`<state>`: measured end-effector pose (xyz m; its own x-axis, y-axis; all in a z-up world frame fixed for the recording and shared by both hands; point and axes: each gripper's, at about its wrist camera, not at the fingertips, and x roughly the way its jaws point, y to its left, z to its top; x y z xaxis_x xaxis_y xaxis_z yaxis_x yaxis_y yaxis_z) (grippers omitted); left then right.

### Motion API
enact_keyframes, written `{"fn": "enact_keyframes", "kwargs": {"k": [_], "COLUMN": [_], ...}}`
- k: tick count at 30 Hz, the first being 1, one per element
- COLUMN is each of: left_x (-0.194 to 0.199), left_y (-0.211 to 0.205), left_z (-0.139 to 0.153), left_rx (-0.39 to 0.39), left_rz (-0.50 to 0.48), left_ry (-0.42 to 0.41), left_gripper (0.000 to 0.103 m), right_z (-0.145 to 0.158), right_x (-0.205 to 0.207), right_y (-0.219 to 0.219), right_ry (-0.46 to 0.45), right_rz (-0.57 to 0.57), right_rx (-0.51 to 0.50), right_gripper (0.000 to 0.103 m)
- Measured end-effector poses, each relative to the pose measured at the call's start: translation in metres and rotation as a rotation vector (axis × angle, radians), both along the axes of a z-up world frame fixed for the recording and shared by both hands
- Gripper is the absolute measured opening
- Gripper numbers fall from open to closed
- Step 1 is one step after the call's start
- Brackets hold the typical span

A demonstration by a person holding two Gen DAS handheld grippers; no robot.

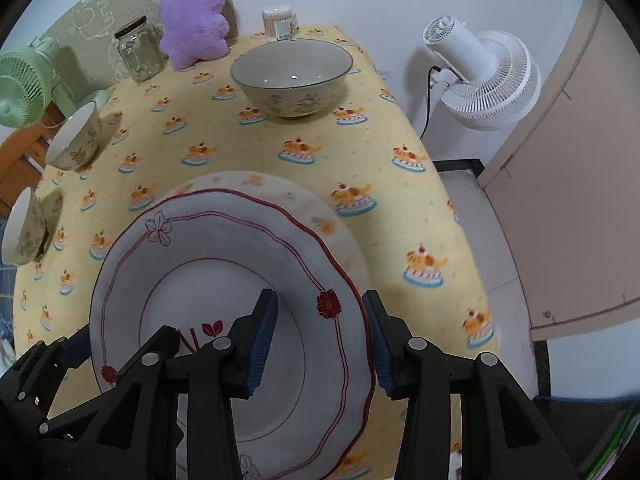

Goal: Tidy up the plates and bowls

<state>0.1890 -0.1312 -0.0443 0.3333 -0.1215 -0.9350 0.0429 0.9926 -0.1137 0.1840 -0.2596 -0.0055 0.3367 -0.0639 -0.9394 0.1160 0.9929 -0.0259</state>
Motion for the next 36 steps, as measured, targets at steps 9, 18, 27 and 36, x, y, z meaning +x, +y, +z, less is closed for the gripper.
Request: {"fn": "enact_keyframes", "kwargs": {"k": [9,18,27,36], "left_x": [0.012,0.015,0.015,0.012], "left_y": [-0.015,-0.019,-0.021,-0.022], "left_z": [-0.012,-0.012,-0.011,-0.011], "left_rx": [0.033,0.093,0.111,0.200], "left_rz": [0.084,0.104,0.103,0.089], "left_ry": [0.022,-0.001,-0.001,0.001], "left_gripper": [0.066,0.067,0.067,0.066], "right_z": [-0.011,-0.018,-0.001,-0.009], "right_x": [0.022,0.030,0.013,0.016], "right_y": [-0.017,-0.018,-0.030,-0.030], "right_ry": [0.010,0.026,0.018,0.051], "right_rz": [0.081,0.116,0.118,0.129], "right_rx": [0.015,0.056,0.107,0.090], "right_gripper": [0.047,0.049,0.032,0.020]}}
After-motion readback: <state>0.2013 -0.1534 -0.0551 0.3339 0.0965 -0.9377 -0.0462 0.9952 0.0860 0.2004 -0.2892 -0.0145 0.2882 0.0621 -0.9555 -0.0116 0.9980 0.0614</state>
